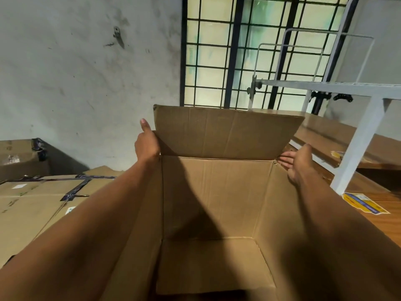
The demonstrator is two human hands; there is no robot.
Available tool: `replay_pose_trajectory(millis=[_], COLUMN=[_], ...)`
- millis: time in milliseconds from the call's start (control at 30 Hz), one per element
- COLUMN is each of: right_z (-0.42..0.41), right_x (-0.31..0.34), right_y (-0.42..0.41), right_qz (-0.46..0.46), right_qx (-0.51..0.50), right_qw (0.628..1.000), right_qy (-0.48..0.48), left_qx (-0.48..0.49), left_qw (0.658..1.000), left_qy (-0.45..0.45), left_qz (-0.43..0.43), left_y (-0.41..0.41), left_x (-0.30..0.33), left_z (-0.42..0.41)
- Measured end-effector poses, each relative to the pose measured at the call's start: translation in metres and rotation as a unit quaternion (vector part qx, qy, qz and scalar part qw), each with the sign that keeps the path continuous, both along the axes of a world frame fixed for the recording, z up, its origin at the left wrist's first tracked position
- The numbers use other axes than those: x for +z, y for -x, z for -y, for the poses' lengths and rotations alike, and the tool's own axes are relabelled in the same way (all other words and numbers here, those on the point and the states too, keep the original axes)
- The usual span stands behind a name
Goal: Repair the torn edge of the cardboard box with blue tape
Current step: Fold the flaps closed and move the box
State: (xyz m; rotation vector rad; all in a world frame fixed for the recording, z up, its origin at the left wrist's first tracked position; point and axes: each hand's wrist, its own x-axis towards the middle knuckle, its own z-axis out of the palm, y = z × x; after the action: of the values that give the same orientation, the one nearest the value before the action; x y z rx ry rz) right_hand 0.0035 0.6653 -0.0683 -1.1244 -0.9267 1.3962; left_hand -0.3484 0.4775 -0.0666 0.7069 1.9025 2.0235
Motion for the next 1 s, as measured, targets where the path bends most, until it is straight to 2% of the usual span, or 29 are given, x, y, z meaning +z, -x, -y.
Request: replay_pose_trajectory(millis=[67, 100, 167, 233, 267, 333, 400, 433, 533, 600, 633, 667, 800, 900, 1000], right_z=[0.001, 0.002, -0.001, -0.002, -0.004, -0.011, -0.009, -0.007, 0.008, 0.023, 0.032, 0.037, 0.076, 0.11, 0.142], right_x=[-0.001, 0.0, -0.001, 0.001, 0.002, 0.001, 0.005, 0.006, 0.006, -0.001, -0.005, -0.01, -0.019, -0.023, -0.027], right_y=[-0.002, -0.004, -0.011, -0.015, -0.017, -0.02, -0.02, -0.02, -0.021, -0.022, -0.023, -0.024, -0.04, -0.055, -0.064], right_qz=[-0.025, -0.042, -0.062, -0.025, 0.014, 0.192, 0.398, 0.444, 0.444, 0.518, 0.557, 0.573, 0.582, 0.608, 0.602], right_qx=[0.001, 0.004, 0.03, 0.076, 0.099, 0.154, 0.185, 0.178, 0.176, 0.166, 0.147, 0.128, 0.117, 0.128, 0.141], right_qw=[1.0, 0.999, 0.998, 0.997, 0.995, 0.968, 0.895, 0.872, 0.871, 0.826, 0.798, 0.786, 0.773, 0.745, 0.746], right_qy=[-0.004, -0.001, 0.004, -0.013, -0.025, -0.05, -0.082, -0.1, -0.112, -0.151, -0.176, -0.194, -0.223, -0.244, -0.248], left_qx=[-0.075, -0.101, -0.141, -0.168, -0.169, -0.187, -0.224, -0.227, -0.225, -0.222, -0.209, -0.197, -0.191, -0.167, -0.179], left_qw=[0.99, 0.986, 0.983, 0.985, 0.983, 0.973, 0.96, 0.957, 0.951, 0.937, 0.935, 0.937, 0.939, 0.95, 0.953], left_qy=[-0.047, -0.047, -0.024, 0.042, 0.072, 0.121, 0.152, 0.166, 0.197, 0.242, 0.256, 0.262, 0.271, 0.252, 0.232], left_qz=[0.106, 0.128, 0.113, 0.028, -0.022, -0.067, -0.071, -0.07, -0.074, -0.118, -0.125, -0.119, -0.088, -0.081, -0.072], left_y=[0.014, 0.02, 0.025, 0.027, 0.027, 0.03, 0.033, 0.033, 0.022, 0.014, 0.01, 0.007, -0.018, -0.041, -0.059], left_x=[-0.007, -0.009, -0.009, -0.009, -0.008, -0.01, -0.013, -0.014, -0.018, -0.021, -0.022, -0.022, -0.019, -0.026, -0.034], left_z=[-0.002, -0.002, -0.003, -0.005, -0.003, 0.002, 0.008, 0.013, 0.028, 0.043, 0.051, 0.059, 0.108, 0.151, 0.193])
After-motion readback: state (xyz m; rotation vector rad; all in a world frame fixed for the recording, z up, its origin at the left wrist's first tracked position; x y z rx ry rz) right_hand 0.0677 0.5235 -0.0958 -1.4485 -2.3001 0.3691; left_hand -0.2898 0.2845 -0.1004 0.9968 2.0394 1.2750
